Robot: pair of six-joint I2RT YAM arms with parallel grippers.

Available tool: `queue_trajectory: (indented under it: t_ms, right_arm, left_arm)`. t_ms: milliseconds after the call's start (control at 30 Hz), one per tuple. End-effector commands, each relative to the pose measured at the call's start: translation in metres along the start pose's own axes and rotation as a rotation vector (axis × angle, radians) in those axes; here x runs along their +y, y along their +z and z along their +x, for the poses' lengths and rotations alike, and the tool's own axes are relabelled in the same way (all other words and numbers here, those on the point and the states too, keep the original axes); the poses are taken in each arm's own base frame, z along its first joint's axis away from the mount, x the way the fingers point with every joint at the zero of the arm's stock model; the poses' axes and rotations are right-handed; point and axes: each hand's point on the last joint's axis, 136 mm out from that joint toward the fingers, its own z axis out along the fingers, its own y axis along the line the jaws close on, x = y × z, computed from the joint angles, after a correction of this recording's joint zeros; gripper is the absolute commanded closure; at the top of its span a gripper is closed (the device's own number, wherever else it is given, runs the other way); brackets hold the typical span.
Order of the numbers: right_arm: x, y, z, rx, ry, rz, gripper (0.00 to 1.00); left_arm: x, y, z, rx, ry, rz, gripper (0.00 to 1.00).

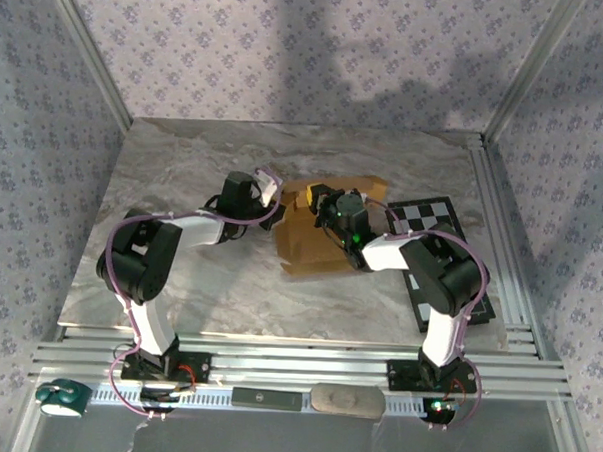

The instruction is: Fold the paper box

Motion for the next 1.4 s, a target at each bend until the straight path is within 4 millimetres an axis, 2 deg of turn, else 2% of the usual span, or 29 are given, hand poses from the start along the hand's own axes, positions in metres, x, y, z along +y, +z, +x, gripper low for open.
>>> queue_trajectory:
  t_ms: [0,167,300,467,567,733,867,1067,1133,1167,1233,1367]
  right_arm:
    - [-0.051,0.001,0.004,0.006,-0.034,0.135,1.0]
    - [-0.059,0.006,0.009,0.013,-0.016,0.108,1.0]
    - [-0.061,0.005,0.008,0.009,-0.02,0.107,1.0]
    - [-0.064,0.005,0.008,0.01,-0.013,0.107,1.0]
    - [-0.062,0.005,0.009,0.011,-0.011,0.102,1.0]
    - [-0.061,0.005,0.008,0.011,-0.006,0.101,1.0]
    - [-0.061,0.006,0.009,0.016,0.001,0.1,1.0]
    - [-0.061,0.007,0.006,0.017,0.003,0.107,1.0]
    - [-0.061,0.008,0.005,0.019,0.005,0.107,1.0]
    - [-0.06,0.007,0.004,0.017,0.006,0.106,1.0]
    - [-0.059,0.007,0.002,0.015,0.007,0.104,1.0]
    - [-0.058,0.008,0.001,0.015,0.01,0.101,1.0]
  left_arm:
    - [-0.005,0.009,-0.016,-0.036,0.002,-0.011,0.85]
    - [-0.008,0.021,-0.014,-0.033,-0.011,-0.063,0.85]
    - [-0.007,0.026,-0.015,-0.039,-0.022,-0.116,0.93]
    - [-0.002,0.032,-0.018,-0.036,-0.031,-0.226,0.93]
    - [0.001,0.037,-0.016,-0.027,-0.045,-0.281,1.0]
    - [0.006,0.042,-0.012,0.008,-0.003,-0.429,1.0]
    - [0.018,0.037,-0.012,0.031,-0.003,-0.606,1.0]
    - [0.01,0.047,-0.003,0.058,-0.014,-0.568,1.0]
    - [0.007,0.052,0.001,0.073,-0.014,-0.532,0.83]
    - [0.005,0.054,0.003,0.081,-0.013,-0.518,0.78]
    - [0.002,0.059,0.007,0.093,-0.013,-0.488,0.73]
    - [0.002,0.065,0.012,0.105,-0.028,-0.465,0.71]
